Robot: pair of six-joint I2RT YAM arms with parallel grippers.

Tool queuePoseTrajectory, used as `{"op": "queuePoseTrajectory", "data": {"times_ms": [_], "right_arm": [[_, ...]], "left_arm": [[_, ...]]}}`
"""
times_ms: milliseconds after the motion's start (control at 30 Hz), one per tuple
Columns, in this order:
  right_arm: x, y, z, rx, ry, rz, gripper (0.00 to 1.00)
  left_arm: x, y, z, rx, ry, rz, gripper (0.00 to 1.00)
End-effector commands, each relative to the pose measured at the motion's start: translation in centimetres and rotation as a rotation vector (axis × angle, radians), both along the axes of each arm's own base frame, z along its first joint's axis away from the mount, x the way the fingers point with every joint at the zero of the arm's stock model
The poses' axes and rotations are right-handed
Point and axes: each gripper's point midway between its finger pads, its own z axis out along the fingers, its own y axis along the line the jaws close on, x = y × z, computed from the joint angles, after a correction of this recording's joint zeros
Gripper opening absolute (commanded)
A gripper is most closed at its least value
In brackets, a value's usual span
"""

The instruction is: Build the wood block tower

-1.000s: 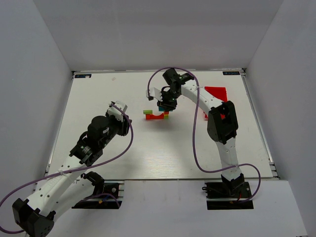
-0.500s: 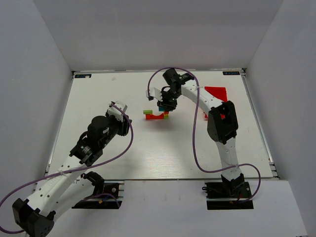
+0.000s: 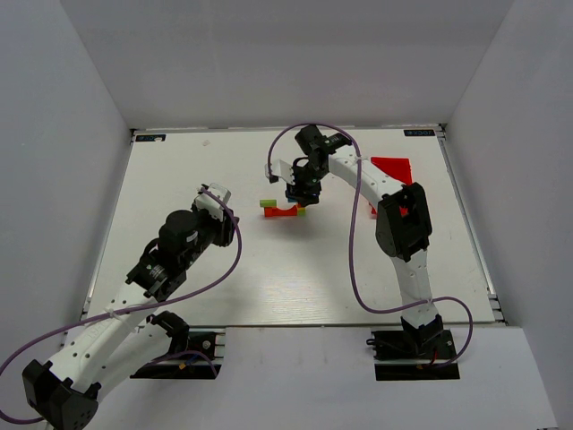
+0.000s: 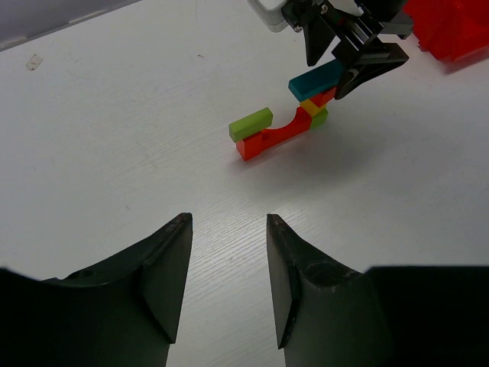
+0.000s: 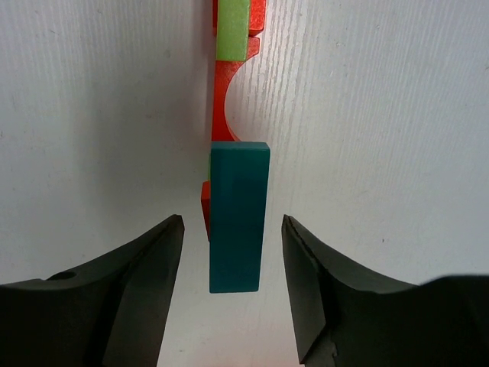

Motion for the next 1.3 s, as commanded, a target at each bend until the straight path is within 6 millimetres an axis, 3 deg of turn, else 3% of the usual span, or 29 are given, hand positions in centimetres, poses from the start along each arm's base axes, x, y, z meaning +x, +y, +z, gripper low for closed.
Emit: {"op": "queuePoseTrajectory", "data": {"times_ms": [0, 67, 133, 333, 533, 700, 800, 833, 867, 900, 933, 967, 1000, 1100, 1133, 1167, 1200, 1233, 1267], "right_arm": [[0.3, 0.1, 1.9, 0.026, -0.046, 0.007, 0.61], [0.2, 0.3, 2.0, 0.030, -0.047, 0.011, 0.64], [0.1, 0.3, 2.2, 0.032, -0.048, 0.011, 0.90], [0.1, 0.5, 3.1, 0.063, -0.073, 0.004, 0.90], [-0.9, 0.3, 5.7, 0.110, -0.094, 0.006, 0.90], [-1.5, -0.8, 11.7, 0.198, -0.248, -0.037, 0.90], [-1.0, -1.5, 12.1, 0.213, -0.302, -0.115, 0.90], [-1.7, -2.3, 14.9, 0.254, -0.354, -0.155, 0.90], [-2.7, -3.4, 12.0, 0.219, -0.311, -0.185, 0.90], [-1.2, -3.5, 15.9, 0.320, -0.453, -0.272, 0.90], [-1.9, -4.2, 18.0, 0.396, -0.480, -0.354, 0.90], [-2.0, -5.0, 14.4, 0.399, -0.469, -0.413, 0.90], [-1.8, -6.5, 17.0, 0.511, -0.491, -0.625, 0.90], [-4.5, -8.9, 16.7, 0.570, -0.454, -0.763, 0.90], [-5.3, -9.4, 15.6, 0.558, -0.415, -0.786, 0.90], [-6.5, -9.7, 17.1, 0.605, -0.420, -0.783, 0.90], [-7.1, -10.3, 15.7, 0.594, -0.386, -0.821, 0.90], [-7.6, -10.4, 15.7, 0.613, -0.369, -0.835, 0.90], [-8.8, -11.0, 17.3, 0.669, -0.382, -0.843, 0.90]], "left_arm": [[0.1, 0.0, 0.7, -0.012, -0.017, 0.001, 0.54], [0.1, 0.0, 0.7, -0.012, -0.017, 0.001, 0.54], [0.1, 0.0, 0.7, -0.012, -0.017, 0.001, 0.54], [0.1, 0.0, 0.7, -0.012, -0.017, 0.001, 0.54], [0.3, 0.1, 0.4, -0.005, -0.010, 0.009, 0.54], [0.3, 0.2, 0.4, 0.005, -0.016, 0.016, 0.54], [0.2, 0.3, 0.3, 0.004, -0.017, 0.016, 0.54], [0.2, 0.3, 0.3, 0.004, -0.017, 0.016, 0.54], [0.1, 0.4, 0.6, -0.001, -0.024, 0.016, 0.54], [0.1, 0.4, 0.6, -0.001, -0.025, 0.016, 0.56], [0.0, 0.4, 0.8, -0.006, -0.032, 0.016, 0.56], [-0.1, 0.5, 1.1, -0.011, -0.040, 0.016, 0.58], [-0.1, 0.3, 1.3, -0.011, -0.050, 0.004, 0.70], [-0.5, 0.1, 1.4, -0.013, -0.061, -0.026, 0.90], [-0.6, 0.0, 2.0, -0.020, -0.084, -0.037, 0.99], [-0.7, 0.0, 1.5, -0.014, -0.076, -0.037, 0.99], [-0.7, 0.1, 2.2, -0.028, -0.097, -0.036, 0.99], [-0.9, 0.2, 2.1, -0.021, -0.106, -0.039, 0.99], [-0.9, 0.2, 2.1, -0.021, -0.106, -0.039, 0.99]]}}
